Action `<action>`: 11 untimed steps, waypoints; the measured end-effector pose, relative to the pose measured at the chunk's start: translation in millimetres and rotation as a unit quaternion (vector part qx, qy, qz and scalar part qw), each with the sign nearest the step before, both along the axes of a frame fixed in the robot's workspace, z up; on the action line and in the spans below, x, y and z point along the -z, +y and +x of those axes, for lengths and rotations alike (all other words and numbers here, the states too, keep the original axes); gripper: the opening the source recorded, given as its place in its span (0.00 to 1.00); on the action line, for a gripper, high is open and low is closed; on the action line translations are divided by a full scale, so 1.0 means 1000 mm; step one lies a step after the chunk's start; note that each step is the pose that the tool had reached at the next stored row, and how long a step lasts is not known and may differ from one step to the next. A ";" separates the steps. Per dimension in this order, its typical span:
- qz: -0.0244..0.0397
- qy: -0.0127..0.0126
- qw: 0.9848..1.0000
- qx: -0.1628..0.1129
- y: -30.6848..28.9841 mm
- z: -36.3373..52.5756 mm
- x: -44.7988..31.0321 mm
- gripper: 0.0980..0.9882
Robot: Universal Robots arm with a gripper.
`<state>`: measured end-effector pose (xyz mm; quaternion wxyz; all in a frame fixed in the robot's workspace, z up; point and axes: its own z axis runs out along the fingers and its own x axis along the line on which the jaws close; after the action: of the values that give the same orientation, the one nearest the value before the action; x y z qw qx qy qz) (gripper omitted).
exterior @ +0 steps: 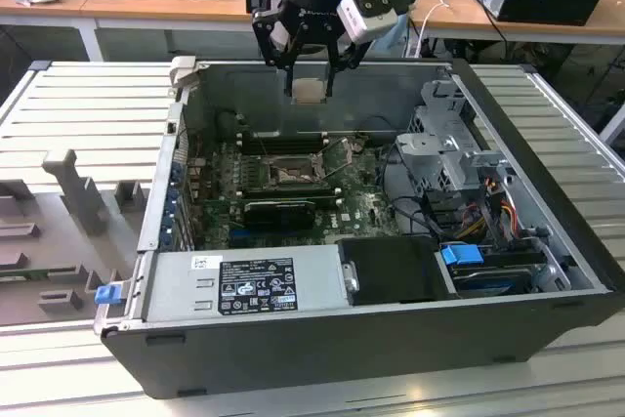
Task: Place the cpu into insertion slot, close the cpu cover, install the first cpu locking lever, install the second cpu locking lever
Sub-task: 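Place the cpu into insertion slot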
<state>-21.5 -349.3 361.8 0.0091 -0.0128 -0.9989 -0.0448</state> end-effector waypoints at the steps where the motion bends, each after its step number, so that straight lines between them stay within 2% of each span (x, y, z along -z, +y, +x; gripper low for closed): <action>1: 0.000 0.000 1.000 0.000 0.0000 0.0000 0.0000 0.48; 11: 0.000 0.000 1.000 0.027 0.0000 0.0000 0.0000 0.48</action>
<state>-21.4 -349.2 361.8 0.0079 -0.0398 -0.9982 -0.0450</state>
